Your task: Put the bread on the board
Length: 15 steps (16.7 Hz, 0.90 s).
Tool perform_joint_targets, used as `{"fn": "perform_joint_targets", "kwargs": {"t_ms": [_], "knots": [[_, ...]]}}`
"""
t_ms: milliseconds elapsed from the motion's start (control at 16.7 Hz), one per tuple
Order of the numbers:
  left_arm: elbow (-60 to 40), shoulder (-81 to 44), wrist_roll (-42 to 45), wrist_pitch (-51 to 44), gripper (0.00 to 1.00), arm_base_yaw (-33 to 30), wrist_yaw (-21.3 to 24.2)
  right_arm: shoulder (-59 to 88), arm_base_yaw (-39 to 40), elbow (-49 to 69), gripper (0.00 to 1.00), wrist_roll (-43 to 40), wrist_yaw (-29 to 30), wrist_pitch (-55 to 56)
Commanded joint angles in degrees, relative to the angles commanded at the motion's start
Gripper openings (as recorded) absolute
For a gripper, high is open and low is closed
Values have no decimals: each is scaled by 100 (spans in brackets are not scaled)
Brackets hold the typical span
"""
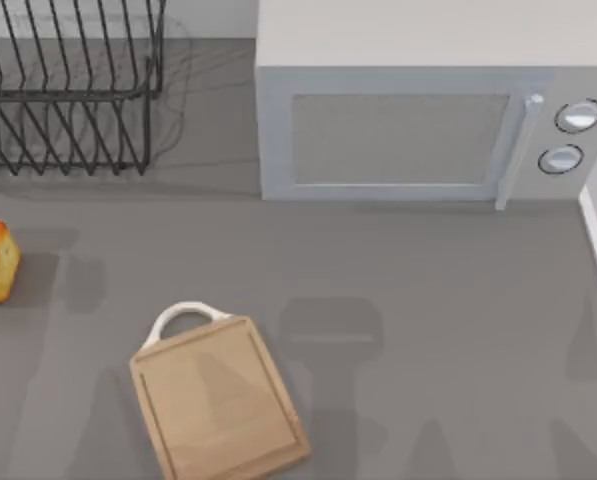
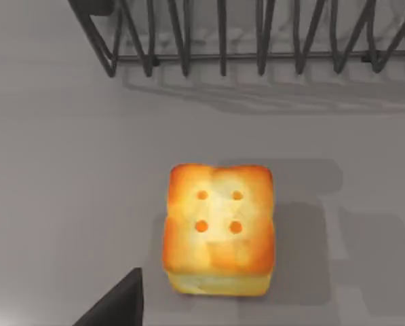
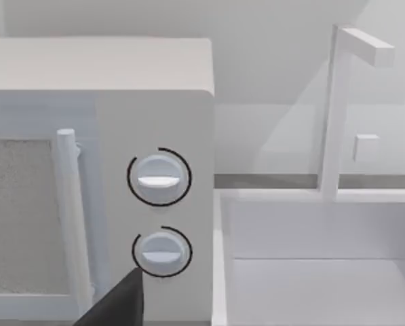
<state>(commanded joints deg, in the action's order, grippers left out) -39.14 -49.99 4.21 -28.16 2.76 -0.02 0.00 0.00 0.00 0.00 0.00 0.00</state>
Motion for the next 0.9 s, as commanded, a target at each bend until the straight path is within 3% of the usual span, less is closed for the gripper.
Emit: {"fn": "perform_joint_targets", "kwargs": {"t_ms": [480,900], "knots": [[-3139,-4402,333,-2396,100,211,27,0,0,0,100,0,0,0],[-4803,-6367,509,-3465,100,321,16,0,0,0,100,0,0,0]]}}
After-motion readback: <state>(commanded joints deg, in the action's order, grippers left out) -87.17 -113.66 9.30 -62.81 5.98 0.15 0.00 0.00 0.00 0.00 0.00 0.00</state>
